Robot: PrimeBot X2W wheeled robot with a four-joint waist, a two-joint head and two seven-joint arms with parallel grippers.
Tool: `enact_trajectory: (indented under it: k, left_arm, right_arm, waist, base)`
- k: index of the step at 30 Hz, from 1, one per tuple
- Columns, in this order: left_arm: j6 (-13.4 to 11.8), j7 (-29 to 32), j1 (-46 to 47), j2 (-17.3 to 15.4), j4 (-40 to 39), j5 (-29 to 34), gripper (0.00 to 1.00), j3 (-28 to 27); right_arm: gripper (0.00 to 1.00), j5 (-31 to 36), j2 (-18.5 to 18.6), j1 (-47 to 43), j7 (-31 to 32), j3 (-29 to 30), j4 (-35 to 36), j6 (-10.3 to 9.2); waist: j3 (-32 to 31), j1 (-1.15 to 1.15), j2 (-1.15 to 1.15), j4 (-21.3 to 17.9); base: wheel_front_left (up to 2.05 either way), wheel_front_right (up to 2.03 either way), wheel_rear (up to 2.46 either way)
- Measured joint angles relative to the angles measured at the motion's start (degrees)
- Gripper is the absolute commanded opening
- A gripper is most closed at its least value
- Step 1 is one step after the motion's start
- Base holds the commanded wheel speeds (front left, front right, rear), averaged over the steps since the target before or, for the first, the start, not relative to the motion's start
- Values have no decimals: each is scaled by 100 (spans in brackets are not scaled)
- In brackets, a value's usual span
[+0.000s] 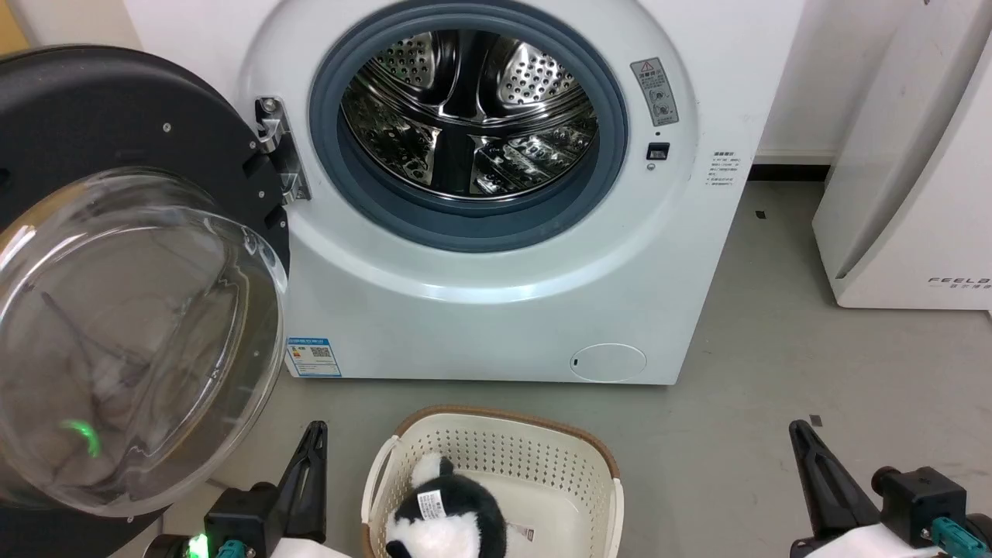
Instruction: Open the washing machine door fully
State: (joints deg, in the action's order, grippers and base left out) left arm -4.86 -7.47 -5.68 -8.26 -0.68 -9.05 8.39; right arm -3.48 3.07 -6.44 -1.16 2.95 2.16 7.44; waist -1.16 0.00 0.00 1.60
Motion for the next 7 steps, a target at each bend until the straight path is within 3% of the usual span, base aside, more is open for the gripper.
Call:
enact_trajectory:
  k: [7]
  left_arm:
    - [35,56,19,27,2,57,0,-48]
  right_arm:
    - [0,7,0,19,5,-19,-15,0]
  waist:
    - [8,0,0,-11]
  base:
    - [0,0,0]
